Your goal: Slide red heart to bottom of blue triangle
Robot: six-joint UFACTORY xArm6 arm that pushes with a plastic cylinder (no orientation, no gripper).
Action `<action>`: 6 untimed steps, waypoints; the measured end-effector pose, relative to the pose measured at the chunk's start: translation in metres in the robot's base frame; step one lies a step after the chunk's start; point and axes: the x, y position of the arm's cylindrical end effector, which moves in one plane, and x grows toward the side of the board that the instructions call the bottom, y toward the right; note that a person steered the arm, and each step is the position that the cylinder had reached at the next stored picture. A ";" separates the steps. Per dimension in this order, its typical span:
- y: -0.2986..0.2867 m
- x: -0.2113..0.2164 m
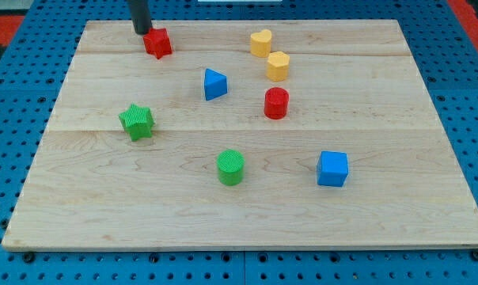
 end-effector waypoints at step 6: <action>0.055 0.163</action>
